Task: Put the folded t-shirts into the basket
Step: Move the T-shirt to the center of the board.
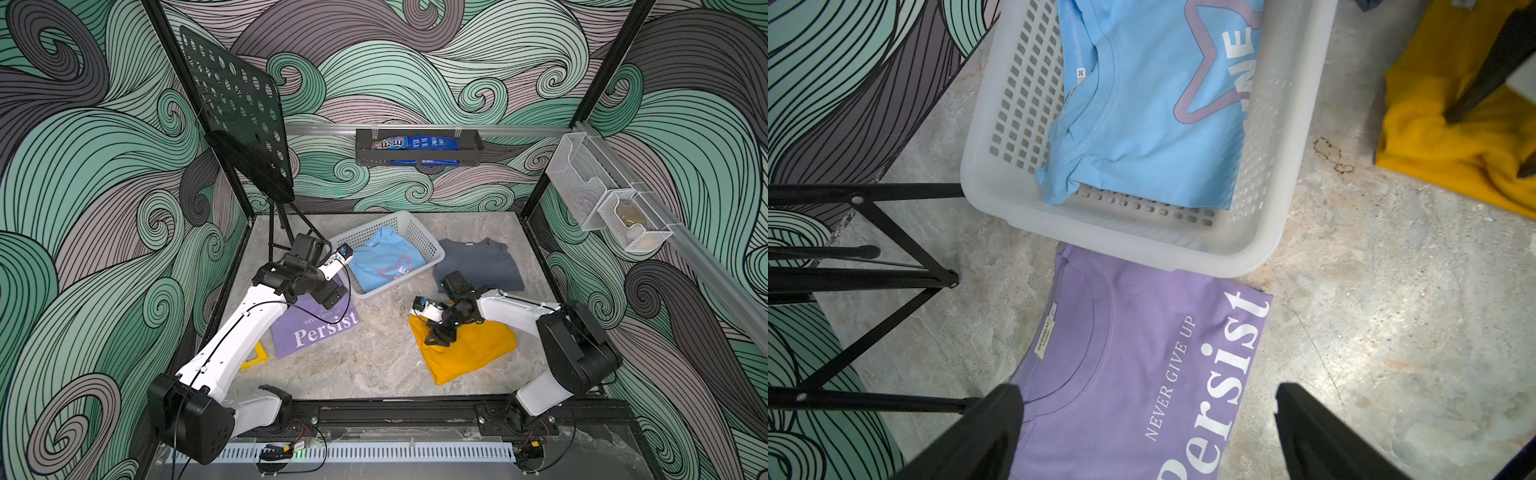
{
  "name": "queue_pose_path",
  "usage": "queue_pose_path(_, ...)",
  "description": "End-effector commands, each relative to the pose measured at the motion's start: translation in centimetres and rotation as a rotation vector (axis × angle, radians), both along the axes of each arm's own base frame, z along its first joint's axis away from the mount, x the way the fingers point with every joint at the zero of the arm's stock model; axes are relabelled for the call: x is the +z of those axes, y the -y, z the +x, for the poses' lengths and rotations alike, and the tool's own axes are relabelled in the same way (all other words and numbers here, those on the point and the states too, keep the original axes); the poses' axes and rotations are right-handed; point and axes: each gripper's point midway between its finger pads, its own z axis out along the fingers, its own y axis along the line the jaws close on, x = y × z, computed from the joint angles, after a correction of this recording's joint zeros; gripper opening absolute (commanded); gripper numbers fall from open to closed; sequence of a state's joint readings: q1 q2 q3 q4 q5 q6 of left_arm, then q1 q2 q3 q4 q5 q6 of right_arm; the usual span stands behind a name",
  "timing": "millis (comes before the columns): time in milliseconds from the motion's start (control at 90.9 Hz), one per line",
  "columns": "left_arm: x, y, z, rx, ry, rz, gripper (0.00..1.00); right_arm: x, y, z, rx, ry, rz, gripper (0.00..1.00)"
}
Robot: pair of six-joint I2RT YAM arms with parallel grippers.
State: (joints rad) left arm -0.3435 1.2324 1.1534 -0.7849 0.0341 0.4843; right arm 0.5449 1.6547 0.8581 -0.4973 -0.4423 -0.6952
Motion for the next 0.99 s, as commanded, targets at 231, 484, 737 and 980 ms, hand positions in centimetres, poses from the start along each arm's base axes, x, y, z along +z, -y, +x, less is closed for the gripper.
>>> queue_pose_path(231, -0.4, 2.0, -3.2, -0.17, -0.091, -0.083, 0.96, 7.4, -8.9, 0.0, 0.056, -0.242, 0.309, 0.74)
queue_pose_path(484, -5.3, 10.4, -8.8, -0.63, -0.105, -0.01, 0.87, 7.8, 1.9, 5.8, -0.22, -0.195, 0.296, 0.75)
queue_pose_path(737, -11.4, 18.5, -12.3, -1.003, -0.057, 0.155, 0.72, 3.2, 12.0, 7.5, -0.503, -0.129, 0.062, 0.69)
queue_pose_path(980, -15.6, 19.4, -11.1, -1.017, -0.098, 0.321, 0.61, -0.4, 16.2, 4.3, -0.514, -0.163, -0.078, 0.56)
